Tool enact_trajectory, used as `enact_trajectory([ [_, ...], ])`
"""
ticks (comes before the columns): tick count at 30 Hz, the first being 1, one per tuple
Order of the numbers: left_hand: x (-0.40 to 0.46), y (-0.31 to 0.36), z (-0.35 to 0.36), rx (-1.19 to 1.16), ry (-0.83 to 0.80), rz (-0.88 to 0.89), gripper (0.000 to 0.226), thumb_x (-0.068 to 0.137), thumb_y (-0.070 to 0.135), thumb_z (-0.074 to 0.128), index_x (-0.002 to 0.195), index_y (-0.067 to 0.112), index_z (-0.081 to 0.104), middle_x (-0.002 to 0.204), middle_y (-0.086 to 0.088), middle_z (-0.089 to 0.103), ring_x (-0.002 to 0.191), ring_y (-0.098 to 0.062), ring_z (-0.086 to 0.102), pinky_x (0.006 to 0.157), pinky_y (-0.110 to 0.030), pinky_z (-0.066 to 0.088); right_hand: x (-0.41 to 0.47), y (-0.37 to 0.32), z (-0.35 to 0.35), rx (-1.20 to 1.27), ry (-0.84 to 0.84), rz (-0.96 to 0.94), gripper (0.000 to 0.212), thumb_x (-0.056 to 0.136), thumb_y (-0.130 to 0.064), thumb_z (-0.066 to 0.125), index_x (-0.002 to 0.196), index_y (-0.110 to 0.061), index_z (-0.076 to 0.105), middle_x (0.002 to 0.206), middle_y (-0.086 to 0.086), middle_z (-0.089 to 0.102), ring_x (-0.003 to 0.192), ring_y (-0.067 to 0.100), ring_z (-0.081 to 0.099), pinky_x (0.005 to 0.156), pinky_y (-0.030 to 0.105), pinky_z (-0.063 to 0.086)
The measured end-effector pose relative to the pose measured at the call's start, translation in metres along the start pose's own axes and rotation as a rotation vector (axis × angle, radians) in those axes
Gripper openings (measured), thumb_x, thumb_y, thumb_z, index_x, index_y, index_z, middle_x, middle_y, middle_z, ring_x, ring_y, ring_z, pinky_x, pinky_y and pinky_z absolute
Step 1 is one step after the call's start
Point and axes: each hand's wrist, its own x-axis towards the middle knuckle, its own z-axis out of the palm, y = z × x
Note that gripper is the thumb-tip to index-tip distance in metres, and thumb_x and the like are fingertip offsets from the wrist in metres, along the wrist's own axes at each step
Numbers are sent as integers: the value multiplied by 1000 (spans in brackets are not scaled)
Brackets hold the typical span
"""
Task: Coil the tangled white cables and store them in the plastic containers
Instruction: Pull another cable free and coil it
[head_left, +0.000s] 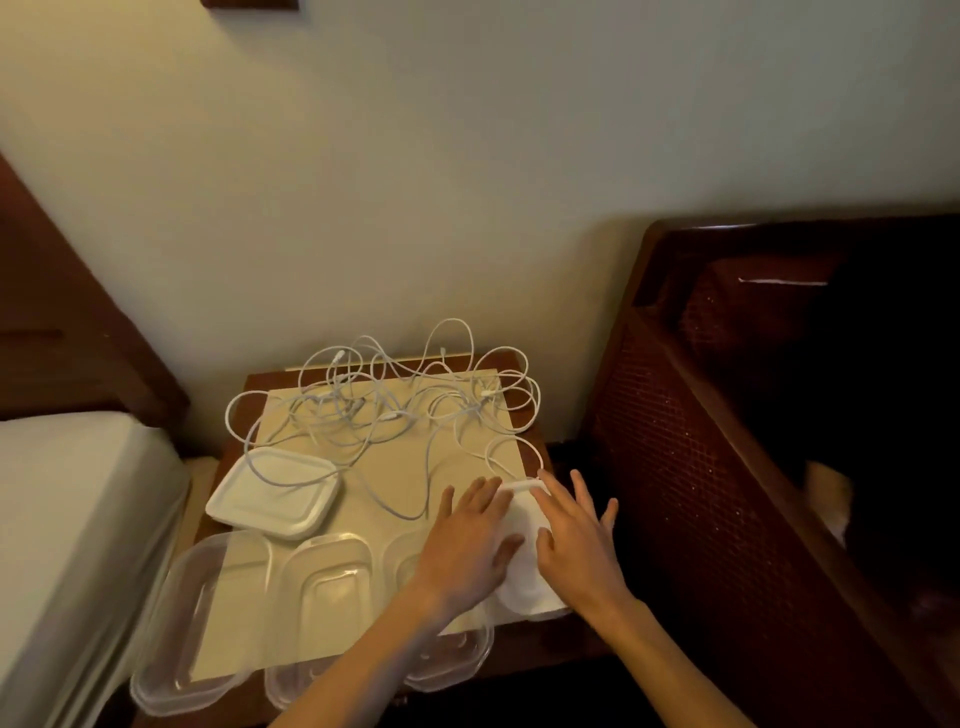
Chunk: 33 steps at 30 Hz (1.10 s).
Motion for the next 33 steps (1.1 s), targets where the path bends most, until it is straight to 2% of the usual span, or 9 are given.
enact_trajectory([
  [3, 7, -30, -24, -26, 198, -107, 30, 95, 29, 48, 121, 21, 61, 124, 3, 61, 117, -23, 52, 93, -39, 45, 32, -27, -5, 196, 162, -83, 43, 94, -18, 47, 137, -21, 51, 141, -6, 51, 131, 16, 43, 109, 35, 39],
  [6, 6, -60, -47, 54, 128, -206, 27, 92, 20, 48, 111, 24, 66, 109, 4, 65, 106, -23, 57, 80, -38, 50, 78, -57, -10, 191, 153, -70, 48, 96, -21, 43, 144, -28, 41, 102, 1, 69, 90, 17, 64, 76, 34, 54],
  [9, 1, -83, -57, 84, 0, -229, 29, 88, 16, 48, 108, 27, 66, 109, 3, 65, 104, -24, 59, 78, -36, 49, 119, -74, -15, 78, 15, -31, 57, 96, -15, 40, 150, -31, 29, 109, 12, 66, 97, 30, 64, 78, 36, 50],
  [12, -2, -99, -58, 29, 6, -242, 29, 88, 20, 50, 110, 32, 66, 112, 6, 66, 104, -21, 61, 81, -35, 51, 147, -80, -18, 190, -77, 3, 42, 94, -9, 44, 134, -16, 57, 124, 15, 63, 114, 33, 59, 94, 36, 48],
  [18, 13, -103, -84, -191, 220, -231, 41, 98, 30, 51, 138, 24, 47, 136, 5, 54, 124, -18, 52, 97, -33, 44, 160, -112, -69, 847, 53, 110, 10, 86, -16, 65, 88, -16, 75, 83, 5, 76, 84, 22, 73, 78, 35, 60],
  [22, 26, -92, -117, -338, 167, -98, 22, 101, 29, 46, 100, 14, 61, 110, -4, 68, 81, -12, 64, 71, -29, 47, 162, -145, -130, 1241, 71, 98, 6, 84, -13, 72, 88, -9, 71, 81, 10, 75, 80, 22, 73, 76, 32, 60],
  [26, 21, -73, -151, -413, 210, 51, 26, 100, 31, 48, 111, 19, 69, 103, 11, 69, 81, 1, 63, 71, -16, 50, 165, -173, -189, 1448, 29, 56, 10, 87, 1, 66, 91, -6, 62, 81, 15, 72, 74, 24, 73, 71, 36, 61],
  [30, 18, -69, -191, -426, 642, 0, 15, 93, 21, 62, 101, 20, 74, 90, 10, 74, 75, 0, 66, 69, -27, 57, 159, -199, -236, 1222, 99, -125, 8, 94, -4, 57, 94, -12, 59, 80, 8, 67, 57, 12, 56, 58, 27, 51],
  [33, 19, -62, -250, -460, 1009, 2, 22, 89, 7, 65, 111, 14, 68, 99, 0, 72, 69, -5, 65, 59, -11, 50, 147, -213, -266, 1001, 129, -304, 3, 96, -8, 56, 97, -11, 58, 82, 9, 69, 53, 10, 50, 53, 25, 47],
])
